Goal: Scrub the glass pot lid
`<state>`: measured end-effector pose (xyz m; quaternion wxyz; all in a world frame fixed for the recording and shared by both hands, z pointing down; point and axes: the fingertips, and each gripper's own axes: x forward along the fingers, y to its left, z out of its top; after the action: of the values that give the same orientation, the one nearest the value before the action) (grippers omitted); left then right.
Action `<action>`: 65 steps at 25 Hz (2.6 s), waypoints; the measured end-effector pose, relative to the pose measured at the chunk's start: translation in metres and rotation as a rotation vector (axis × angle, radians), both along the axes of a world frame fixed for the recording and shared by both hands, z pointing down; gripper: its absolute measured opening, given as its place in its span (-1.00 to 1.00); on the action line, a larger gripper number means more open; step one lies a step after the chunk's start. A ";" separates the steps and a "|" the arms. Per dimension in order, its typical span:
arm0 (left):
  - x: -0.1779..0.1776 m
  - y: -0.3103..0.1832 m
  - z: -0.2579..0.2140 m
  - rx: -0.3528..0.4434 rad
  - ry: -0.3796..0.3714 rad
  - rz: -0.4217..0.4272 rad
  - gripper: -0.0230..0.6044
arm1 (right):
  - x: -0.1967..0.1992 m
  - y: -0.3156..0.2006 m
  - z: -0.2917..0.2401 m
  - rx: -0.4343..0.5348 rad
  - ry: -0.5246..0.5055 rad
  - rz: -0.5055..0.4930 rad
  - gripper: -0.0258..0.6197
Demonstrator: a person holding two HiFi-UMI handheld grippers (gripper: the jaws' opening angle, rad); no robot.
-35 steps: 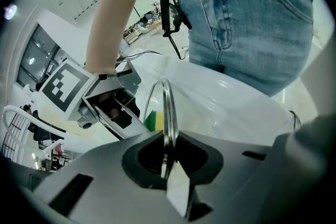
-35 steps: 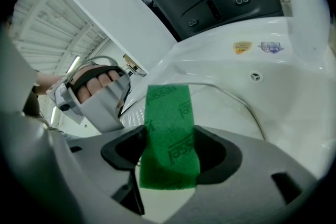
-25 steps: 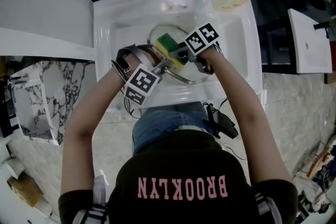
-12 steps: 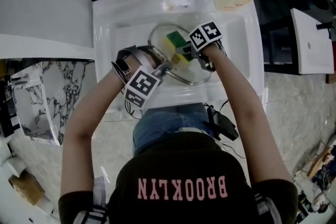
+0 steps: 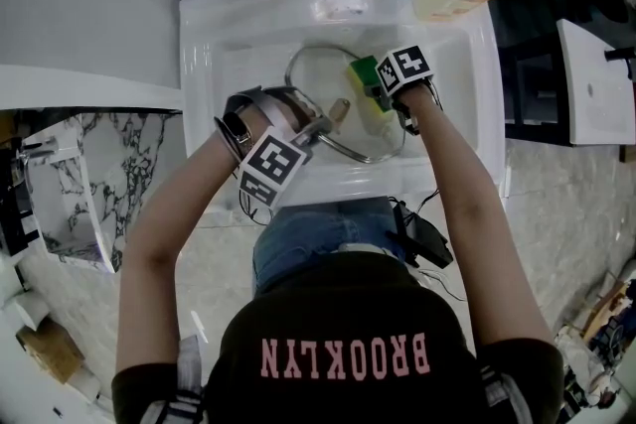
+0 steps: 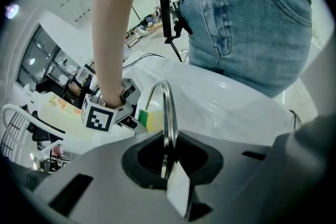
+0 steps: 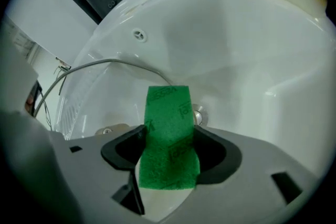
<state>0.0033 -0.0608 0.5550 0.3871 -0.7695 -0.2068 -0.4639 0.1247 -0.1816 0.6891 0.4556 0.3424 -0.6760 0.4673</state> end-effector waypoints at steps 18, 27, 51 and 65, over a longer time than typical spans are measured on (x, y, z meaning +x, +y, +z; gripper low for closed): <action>0.000 0.000 0.000 0.002 -0.005 -0.005 -0.83 | -0.101 0.026 -0.130 0.279 -0.527 -0.329 -0.05; 0.001 0.000 0.001 0.005 -0.010 -0.016 -0.83 | -0.131 0.033 -0.111 0.234 -0.524 -0.573 -0.05; 0.001 0.000 0.001 0.002 -0.017 -0.018 -0.83 | -0.124 -0.018 -0.060 0.009 -0.400 -0.276 -0.05; 0.002 0.000 0.004 0.005 -0.008 -0.027 -0.83 | -0.090 -0.030 -0.027 -0.131 -0.291 0.057 -0.05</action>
<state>0.0051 -0.0608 0.5595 0.3821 -0.7692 -0.1970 -0.4728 0.0344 -0.2112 0.6624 0.3608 0.2595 -0.6928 0.5679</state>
